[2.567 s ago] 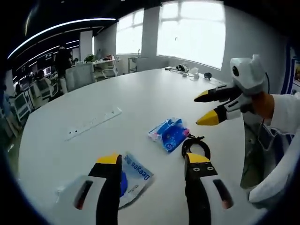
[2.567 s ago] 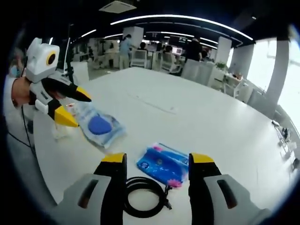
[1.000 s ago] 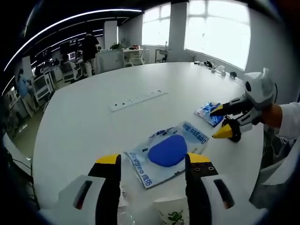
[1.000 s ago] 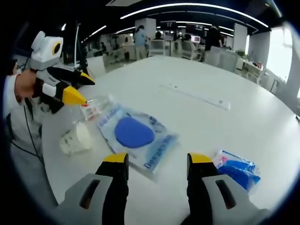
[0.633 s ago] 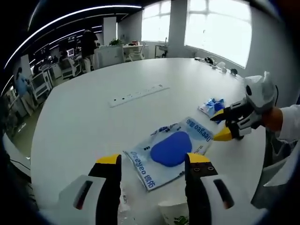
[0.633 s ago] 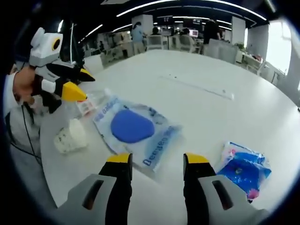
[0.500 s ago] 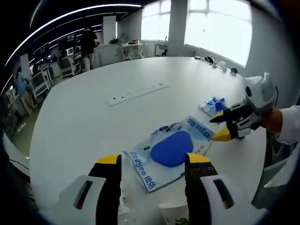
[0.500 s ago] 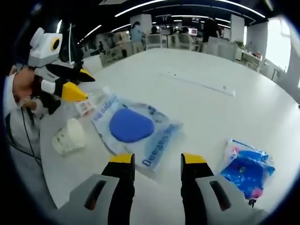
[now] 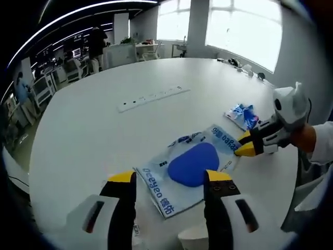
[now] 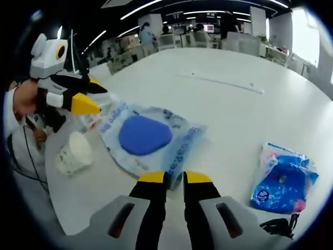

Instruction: Arrange the tabletop items into an orderly group along one side of the table until the central work area is clear of visible clutter.

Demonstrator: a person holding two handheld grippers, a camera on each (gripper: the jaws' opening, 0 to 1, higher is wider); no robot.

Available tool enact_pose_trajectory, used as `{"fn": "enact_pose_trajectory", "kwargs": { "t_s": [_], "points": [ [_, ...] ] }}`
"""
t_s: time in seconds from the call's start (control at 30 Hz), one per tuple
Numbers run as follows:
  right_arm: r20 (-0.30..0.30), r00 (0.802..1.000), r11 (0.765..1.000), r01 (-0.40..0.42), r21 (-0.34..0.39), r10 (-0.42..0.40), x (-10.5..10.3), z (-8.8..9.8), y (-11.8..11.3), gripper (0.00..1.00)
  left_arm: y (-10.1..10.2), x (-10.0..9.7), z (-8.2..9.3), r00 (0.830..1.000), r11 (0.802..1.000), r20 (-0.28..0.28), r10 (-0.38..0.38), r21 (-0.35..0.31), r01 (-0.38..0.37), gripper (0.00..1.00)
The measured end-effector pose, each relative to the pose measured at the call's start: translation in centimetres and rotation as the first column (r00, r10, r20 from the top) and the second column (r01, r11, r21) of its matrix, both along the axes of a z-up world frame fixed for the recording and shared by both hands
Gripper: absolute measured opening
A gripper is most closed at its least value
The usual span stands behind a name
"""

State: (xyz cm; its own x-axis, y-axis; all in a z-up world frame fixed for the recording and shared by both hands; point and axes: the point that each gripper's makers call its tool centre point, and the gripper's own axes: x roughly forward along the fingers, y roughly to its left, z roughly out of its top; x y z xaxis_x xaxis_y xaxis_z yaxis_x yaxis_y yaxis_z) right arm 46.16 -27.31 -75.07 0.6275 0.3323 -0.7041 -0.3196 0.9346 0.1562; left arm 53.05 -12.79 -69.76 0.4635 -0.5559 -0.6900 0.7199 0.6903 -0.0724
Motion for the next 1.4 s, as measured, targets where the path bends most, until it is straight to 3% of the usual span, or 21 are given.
{"fn": "enact_pose_trajectory", "kwargs": {
  "t_s": [0.7,0.93,1.2,1.4],
  "points": [
    [0.009,1.000,1.000,0.015,0.014,-0.015,0.3,0.0,0.0,0.07,0.8,1.1,-4.2,0.990,0.992,-0.104,0.094,0.094,-0.084,0.40],
    [0.009,1.000,1.000,0.011,0.012,-0.011,0.3,-0.2,0.0,0.05,1.0,1.7,-4.7,0.985,0.988,-0.123,0.124,0.106,-0.111,0.30],
    [0.007,1.000,1.000,0.007,0.008,-0.007,0.2,-0.3,0.0,0.04,1.8,1.9,-5.6,0.979,0.982,-0.136,0.150,0.133,-0.132,0.10],
    [0.005,1.000,1.000,0.002,0.005,-0.003,0.2,-0.2,0.1,0.02,1.7,1.6,-5.6,0.980,0.982,-0.139,0.141,0.143,-0.121,0.00]
  ]
}}
